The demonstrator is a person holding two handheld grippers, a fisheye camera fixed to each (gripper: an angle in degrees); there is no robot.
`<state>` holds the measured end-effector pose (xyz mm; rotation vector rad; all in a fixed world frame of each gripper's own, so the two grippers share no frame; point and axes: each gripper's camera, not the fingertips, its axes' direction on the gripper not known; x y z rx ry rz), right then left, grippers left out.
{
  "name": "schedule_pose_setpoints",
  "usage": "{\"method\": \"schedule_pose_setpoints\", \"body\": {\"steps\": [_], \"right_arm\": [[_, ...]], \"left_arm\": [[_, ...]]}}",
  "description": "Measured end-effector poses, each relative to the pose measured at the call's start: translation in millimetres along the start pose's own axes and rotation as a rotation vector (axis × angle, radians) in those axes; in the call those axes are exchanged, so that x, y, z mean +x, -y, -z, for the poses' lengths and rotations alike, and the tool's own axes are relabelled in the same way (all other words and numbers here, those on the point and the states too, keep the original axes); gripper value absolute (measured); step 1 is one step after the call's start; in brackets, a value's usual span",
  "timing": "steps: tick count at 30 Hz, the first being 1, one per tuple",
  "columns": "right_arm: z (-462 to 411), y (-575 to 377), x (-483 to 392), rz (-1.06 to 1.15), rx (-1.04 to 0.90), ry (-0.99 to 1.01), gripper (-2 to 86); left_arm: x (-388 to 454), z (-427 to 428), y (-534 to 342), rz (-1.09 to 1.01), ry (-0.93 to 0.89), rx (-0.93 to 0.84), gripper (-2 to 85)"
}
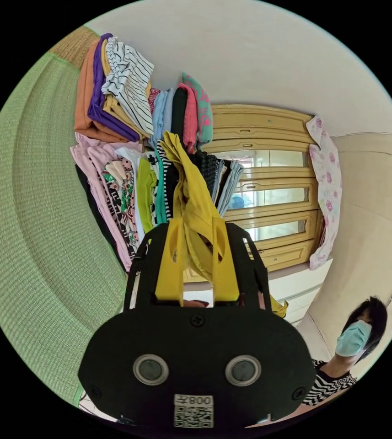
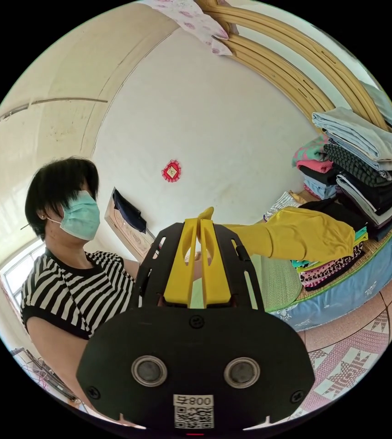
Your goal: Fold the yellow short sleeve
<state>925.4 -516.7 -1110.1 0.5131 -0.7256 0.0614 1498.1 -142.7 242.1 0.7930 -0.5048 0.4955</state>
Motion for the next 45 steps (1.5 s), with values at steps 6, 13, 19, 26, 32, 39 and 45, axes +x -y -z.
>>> {"method": "schedule_pose_setpoints", "body": {"steps": [6,13,19,26,32,39,45], "right_arm": [[24.1,27.2,4.7,0.006,-0.004,-0.010,0.7],[39.3,57.1,8.9,0.012,-0.013,-0.034,0.7],[43.6,76.0,13.2,0.011,0.013,-0.002,0.7],[30.1,99.3,-13.8,0.082,0.008,0.059,0.7],[-1.5,116.3,-55.6,0.174,-0.032,0.122,0.5],[-67.4,121.9,-107.5,0.257,-0.110,0.237,0.4],[-118.9,118.5,-163.1,0.342,-0.133,0.354,0.3]], "left_arm": [[-32.6,21.0,4.5,-0.004,0.003,-0.013,9.6],[-46.3,51.1,-7.5,-0.077,0.006,-0.083,2.2],[-52.7,146.6,-59.2,-0.106,-0.119,-0.022,0.9],[-19.2,321.1,-165.1,-0.248,-0.225,0.069,0.5],[13.4,494.1,-298.5,-0.369,-0.266,0.194,0.4],[69.9,710.2,-493.5,-0.621,-0.285,0.494,0.5],[114.7,841.8,-658.0,-0.836,-0.200,0.618,0.4]]}}
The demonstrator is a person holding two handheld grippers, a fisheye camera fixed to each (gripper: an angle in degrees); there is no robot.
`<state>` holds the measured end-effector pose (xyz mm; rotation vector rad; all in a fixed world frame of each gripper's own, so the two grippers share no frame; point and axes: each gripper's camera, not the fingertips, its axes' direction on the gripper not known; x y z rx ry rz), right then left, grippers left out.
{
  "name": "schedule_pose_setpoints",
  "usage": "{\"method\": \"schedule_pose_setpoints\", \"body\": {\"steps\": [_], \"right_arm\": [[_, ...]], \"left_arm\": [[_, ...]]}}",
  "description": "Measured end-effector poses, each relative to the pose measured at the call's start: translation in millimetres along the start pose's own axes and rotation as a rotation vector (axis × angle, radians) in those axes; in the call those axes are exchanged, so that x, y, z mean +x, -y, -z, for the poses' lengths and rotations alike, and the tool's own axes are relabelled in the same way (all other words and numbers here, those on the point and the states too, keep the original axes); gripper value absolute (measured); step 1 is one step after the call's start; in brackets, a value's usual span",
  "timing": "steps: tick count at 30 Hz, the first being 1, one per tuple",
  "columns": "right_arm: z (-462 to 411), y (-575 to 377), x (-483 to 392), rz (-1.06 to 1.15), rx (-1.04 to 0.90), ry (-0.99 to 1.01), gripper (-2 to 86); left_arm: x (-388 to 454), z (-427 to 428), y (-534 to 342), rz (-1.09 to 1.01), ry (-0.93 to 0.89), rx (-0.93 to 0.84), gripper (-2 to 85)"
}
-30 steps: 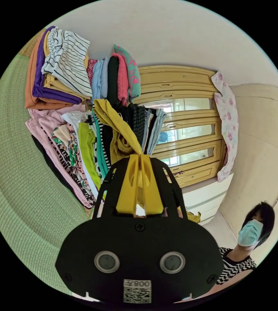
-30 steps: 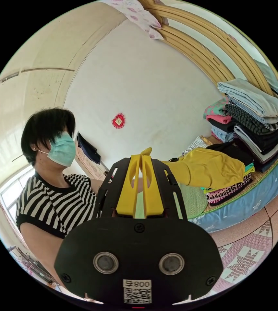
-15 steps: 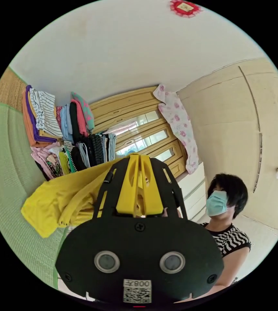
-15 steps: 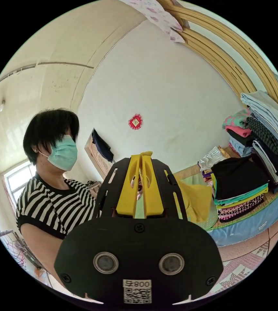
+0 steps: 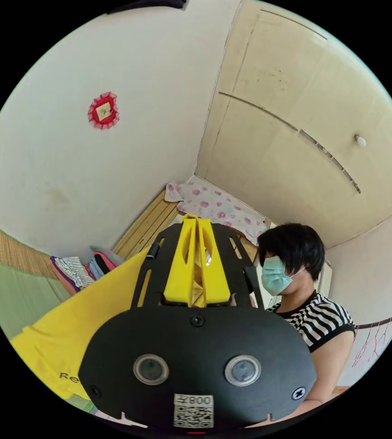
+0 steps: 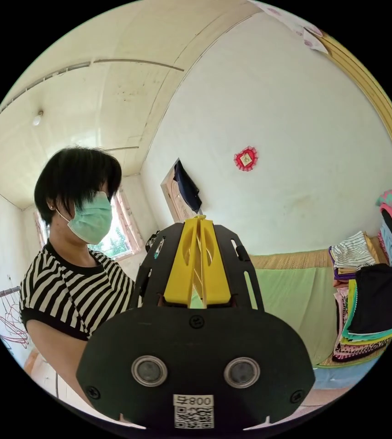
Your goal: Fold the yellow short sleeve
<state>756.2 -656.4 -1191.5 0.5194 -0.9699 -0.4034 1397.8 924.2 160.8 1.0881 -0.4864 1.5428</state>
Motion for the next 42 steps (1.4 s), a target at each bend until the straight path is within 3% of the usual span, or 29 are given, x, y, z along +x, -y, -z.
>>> {"method": "schedule_pose_setpoints", "body": {"steps": [12,23,34,37,42], "right_arm": [[-112.3,9.5,-82.6,0.167,-0.026,0.113,0.2],[-224.2,-21.5,-106.7,0.212,-0.048,0.177,0.3],[-383.3,-50.4,-65.5,0.167,-0.081,0.129,0.4],[-450.8,-52.8,-20.1,0.110,-0.113,0.110,0.4],[-591.1,-56.1,82.0,-0.013,-0.220,0.019,0.3]], "left_arm": [[214.1,213.1,-17.6,-0.389,0.131,0.032,0.4],[260.2,329.7,-66.5,-0.487,0.207,0.075,0.4],[189.7,370.7,-78.5,-0.483,0.314,0.071,0.5],[137.3,372.8,-71.1,-0.452,0.417,0.069,0.5],[-18.6,363.3,-54.2,-0.276,0.585,0.027,0.9]]}}
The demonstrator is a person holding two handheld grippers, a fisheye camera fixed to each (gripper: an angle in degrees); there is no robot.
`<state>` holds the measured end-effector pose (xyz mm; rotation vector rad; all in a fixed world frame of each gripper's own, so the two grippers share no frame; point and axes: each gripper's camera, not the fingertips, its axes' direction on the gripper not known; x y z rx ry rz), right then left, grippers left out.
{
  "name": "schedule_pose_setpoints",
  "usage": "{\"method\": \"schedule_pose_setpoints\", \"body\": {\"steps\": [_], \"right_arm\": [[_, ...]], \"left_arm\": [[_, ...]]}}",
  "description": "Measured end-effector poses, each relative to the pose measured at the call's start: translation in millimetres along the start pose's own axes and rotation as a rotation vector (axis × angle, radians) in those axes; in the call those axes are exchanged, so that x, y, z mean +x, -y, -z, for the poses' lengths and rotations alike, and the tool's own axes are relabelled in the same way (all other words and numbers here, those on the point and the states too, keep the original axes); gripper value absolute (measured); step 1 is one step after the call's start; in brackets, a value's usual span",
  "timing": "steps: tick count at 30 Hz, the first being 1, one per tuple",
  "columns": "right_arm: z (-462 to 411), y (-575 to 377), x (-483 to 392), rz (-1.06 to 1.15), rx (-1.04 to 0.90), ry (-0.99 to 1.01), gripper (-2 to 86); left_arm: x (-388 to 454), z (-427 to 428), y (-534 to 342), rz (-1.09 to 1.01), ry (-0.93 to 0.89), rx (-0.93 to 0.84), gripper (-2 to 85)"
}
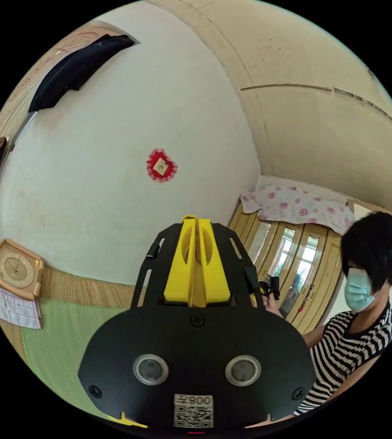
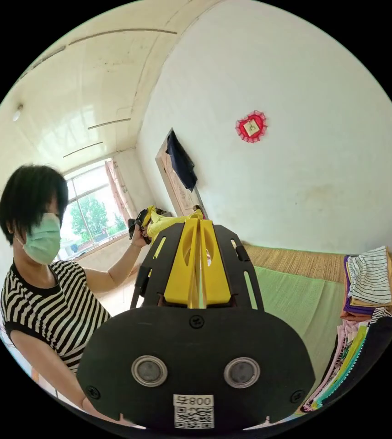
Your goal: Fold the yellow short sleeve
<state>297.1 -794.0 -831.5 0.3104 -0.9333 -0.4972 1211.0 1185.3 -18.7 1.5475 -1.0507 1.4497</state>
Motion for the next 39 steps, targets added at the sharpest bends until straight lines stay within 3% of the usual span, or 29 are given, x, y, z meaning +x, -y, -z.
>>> {"method": "schedule_pose_setpoints", "body": {"steps": [4,6,9,14,21,29,39], "right_arm": [[-139.4,16.9,133.1,-0.221,-0.126,-0.091,0.4],[-201.6,10.9,196.5,-0.341,-0.214,-0.119,0.4],[-284.4,-30.9,277.4,-0.542,-0.327,-0.271,0.4],[-393.2,-155.7,339.5,-0.673,-0.501,-0.332,1.0],[-516.3,-296.3,319.2,-0.741,-0.670,-0.267,4.6],[-626.1,-353.8,257.8,-0.737,-0.743,-0.268,5.7],[-687.8,-389.4,199.9,-0.788,-0.758,-0.322,5.9]], "left_arm": [[-110.1,-80.9,-32.4,0.138,0.147,-0.127,1.9],[-190.0,-132.8,-73.5,0.263,0.236,-0.271,3.4],[-268.8,-169.0,-146.9,0.380,0.378,-0.415,6.1],[-356.6,-169.9,-291.9,0.536,0.397,-0.564,7.5],[-409.6,-104.7,-455.3,0.756,0.491,-0.611,8.3],[-414.5,-95.5,-534.1,0.811,0.539,-0.592,8.5],[-415.6,-142.6,-603.3,0.812,0.525,-0.624,8.7]]}}
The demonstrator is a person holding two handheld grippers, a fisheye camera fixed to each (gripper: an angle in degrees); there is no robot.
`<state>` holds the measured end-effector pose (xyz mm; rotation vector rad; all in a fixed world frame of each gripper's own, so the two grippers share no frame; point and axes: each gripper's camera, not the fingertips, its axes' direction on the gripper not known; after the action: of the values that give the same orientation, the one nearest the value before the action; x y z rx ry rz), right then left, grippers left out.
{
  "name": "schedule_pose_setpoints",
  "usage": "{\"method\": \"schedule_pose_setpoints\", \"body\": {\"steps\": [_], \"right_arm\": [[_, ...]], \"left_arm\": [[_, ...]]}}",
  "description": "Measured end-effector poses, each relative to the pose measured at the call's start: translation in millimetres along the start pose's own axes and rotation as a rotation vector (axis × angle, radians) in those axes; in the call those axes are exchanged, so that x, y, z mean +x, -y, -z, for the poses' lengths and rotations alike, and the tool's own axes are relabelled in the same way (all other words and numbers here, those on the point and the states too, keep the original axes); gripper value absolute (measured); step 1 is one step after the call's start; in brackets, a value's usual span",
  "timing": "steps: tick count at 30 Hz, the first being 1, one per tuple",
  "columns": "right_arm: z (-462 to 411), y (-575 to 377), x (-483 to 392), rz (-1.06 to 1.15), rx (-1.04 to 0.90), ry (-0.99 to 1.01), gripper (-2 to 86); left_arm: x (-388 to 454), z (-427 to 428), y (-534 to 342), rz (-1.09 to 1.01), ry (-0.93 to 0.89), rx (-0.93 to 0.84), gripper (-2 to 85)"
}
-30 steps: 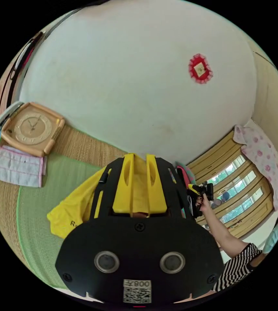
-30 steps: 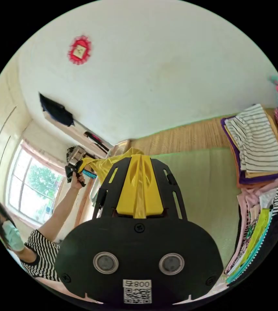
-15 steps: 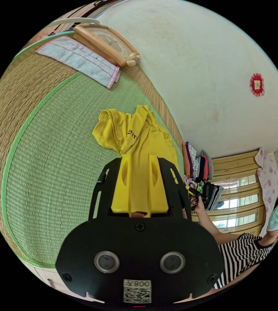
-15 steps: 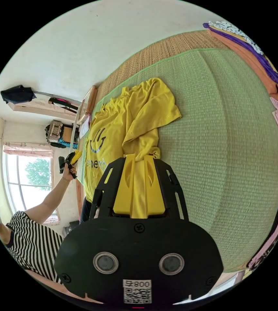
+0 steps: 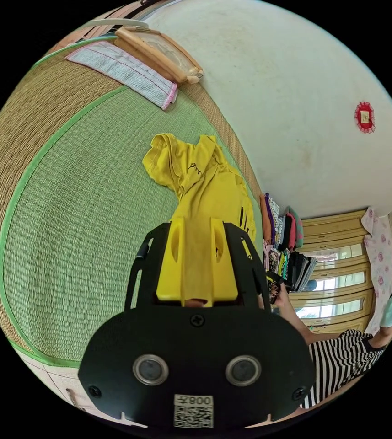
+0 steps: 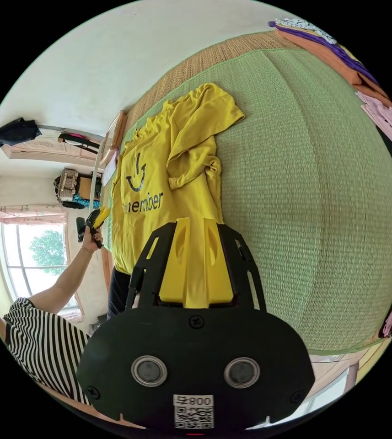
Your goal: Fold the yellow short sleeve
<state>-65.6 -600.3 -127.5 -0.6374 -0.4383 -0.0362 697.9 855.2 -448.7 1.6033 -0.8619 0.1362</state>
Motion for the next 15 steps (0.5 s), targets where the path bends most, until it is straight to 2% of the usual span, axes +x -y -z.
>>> {"method": "schedule_pose_setpoints", "body": {"steps": [6,15], "right_arm": [[-23.4,27.1,-36.1,-0.026,0.045,-0.022,6.5],[-58.8,127.9,-118.7,0.012,0.074,-0.217,8.1]], "left_arm": [[16.2,-40.1,27.1,-0.045,0.053,0.000,9.3],[43.9,-117.2,71.3,-0.098,0.220,-0.089,8.6]]}}
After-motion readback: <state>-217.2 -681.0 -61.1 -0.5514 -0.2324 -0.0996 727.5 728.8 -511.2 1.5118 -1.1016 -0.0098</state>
